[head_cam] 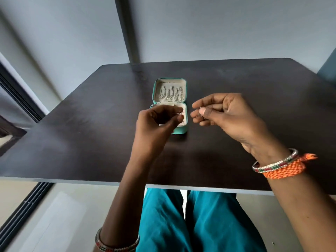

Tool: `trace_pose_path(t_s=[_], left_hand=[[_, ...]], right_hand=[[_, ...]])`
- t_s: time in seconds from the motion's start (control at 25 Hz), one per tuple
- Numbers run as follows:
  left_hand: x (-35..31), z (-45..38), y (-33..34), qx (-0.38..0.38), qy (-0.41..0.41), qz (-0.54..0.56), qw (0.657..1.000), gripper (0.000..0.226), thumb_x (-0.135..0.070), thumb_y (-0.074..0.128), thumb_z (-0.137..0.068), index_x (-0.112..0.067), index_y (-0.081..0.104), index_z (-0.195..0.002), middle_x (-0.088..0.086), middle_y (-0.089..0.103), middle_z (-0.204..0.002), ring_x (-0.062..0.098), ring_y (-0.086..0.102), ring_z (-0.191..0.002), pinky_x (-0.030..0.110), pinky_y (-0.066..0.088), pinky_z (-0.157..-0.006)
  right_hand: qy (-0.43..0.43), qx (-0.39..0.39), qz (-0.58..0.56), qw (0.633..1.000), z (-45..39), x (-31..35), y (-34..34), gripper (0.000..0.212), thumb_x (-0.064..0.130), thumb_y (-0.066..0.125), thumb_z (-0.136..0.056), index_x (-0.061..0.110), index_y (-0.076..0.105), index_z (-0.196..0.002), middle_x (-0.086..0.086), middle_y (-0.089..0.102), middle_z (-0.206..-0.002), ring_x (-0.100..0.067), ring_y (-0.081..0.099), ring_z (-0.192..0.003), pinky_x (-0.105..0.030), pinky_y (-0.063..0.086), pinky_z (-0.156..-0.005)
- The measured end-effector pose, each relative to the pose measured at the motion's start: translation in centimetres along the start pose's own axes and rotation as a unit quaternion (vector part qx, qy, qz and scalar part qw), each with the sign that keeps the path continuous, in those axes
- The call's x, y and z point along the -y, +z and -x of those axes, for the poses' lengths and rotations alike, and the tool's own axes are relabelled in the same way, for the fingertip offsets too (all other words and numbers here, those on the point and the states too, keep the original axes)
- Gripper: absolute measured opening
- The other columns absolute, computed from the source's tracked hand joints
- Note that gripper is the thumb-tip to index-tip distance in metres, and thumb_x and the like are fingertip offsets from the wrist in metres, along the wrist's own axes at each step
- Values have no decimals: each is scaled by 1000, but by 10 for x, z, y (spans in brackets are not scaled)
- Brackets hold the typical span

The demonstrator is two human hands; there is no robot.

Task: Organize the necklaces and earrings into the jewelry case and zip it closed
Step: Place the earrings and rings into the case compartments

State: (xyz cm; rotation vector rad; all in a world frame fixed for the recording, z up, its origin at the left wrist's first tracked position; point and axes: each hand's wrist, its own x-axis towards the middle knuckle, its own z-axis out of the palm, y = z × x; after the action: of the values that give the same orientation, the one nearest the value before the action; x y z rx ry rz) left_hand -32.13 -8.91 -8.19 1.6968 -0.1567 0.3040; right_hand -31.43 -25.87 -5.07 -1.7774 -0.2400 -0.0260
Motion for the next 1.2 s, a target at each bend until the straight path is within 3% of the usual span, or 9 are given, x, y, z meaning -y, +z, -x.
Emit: trace_pose_path(t_s=[0.12, 0.24, 0.4, 0.56, 0.68, 0.84, 0.96, 1.08, 1.2], left_hand=[[9, -19, -20, -13, -6, -139, 990, 13, -12, 73, -80, -23, 73, -87, -10, 73, -81, 0, 67, -76, 12, 51, -69], [17, -31, -23, 5, -30, -190, 981, 10, -14, 73, -80, -22, 74, -85, -7, 73, -81, 0, 67, -74, 9, 47, -63], [23, -36, -19, 24, -24, -242, 970, 12, -15, 72, -80, -22, 76, -88, -10, 72, -83, -2, 64, -75, 6, 44, -62], [19, -39, -22, 72, -4, -303, 950, 12, -18, 71, -79, -27, 76, -86, -14, 68, -76, 1, 56, -67, 21, 42, -67], [12, -42, -21, 77, 4, -339, 938, 10, -20, 70, -78, -27, 75, -83, -16, 63, -72, 10, 58, -81, 39, 45, -85], [12, -43, -22, 70, -5, -355, 932, 11, -20, 69, -78, -28, 74, -82, -16, 64, -71, 11, 58, -87, 45, 43, -93], [18, -45, -29, 43, -1, -292, 955, 14, -17, 66, -80, -30, 73, -80, -15, 66, -72, 2, 56, -69, 32, 49, -77], [18, -49, -38, -45, -6, -243, 969, 22, -8, 59, -86, -26, 72, -82, -13, 65, -73, -3, 50, -54, 7, 36, -51], [23, -51, -51, -101, -15, -226, 969, 29, -6, 56, -88, -29, 70, -80, -15, 66, -75, -5, 50, -53, 5, 35, -49]], right_hand=[[-7, 1, 24, 1000, -25, -3, 11, 11, -1, 56, -91, 7, 62, -92, -4, 73, -83, -9, 68, -68, -18, 53, -62], [-7, 0, 39, 999, -40, -8, 19, 8, -1, 57, -90, 5, 62, -92, -4, 72, -80, -6, 67, -64, -15, 51, -59], [-19, -6, 73, 997, -47, -13, 23, 13, 2, 66, -84, 15, 67, -83, -7, 73, -78, -19, 70, -76, -24, 55, -71], [-35, -10, 85, 996, -48, -14, 22, 15, 3, 69, -82, 18, 70, -81, -3, 70, -77, -18, 66, -75, -31, 56, -75], [-30, -1, 79, 996, -48, -12, 22, 15, -1, 69, -81, 13, 69, -81, -7, 70, -78, -16, 67, -70, -25, 58, -69], [-9, 16, 60, 998, -48, -12, 24, 12, -6, 68, -80, 5, 68, -82, -10, 68, -74, -22, 69, -70, -27, 60, -67], [-27, 21, 91, 995, -53, -9, 25, 11, -1, 72, -78, 9, 71, -83, -10, 69, -74, -20, 68, -70, -25, 59, -69], [-41, 57, 140, 988, -62, -9, 30, 12, 1, 74, -77, 11, 73, -83, -1, 66, -68, -7, 59, -63, -12, 50, -58], [-38, 101, 209, 972, -69, -12, 41, 12, 6, 76, -75, 17, 73, -80, 4, 64, -62, 1, 56, -53, -10, 44, -53]])
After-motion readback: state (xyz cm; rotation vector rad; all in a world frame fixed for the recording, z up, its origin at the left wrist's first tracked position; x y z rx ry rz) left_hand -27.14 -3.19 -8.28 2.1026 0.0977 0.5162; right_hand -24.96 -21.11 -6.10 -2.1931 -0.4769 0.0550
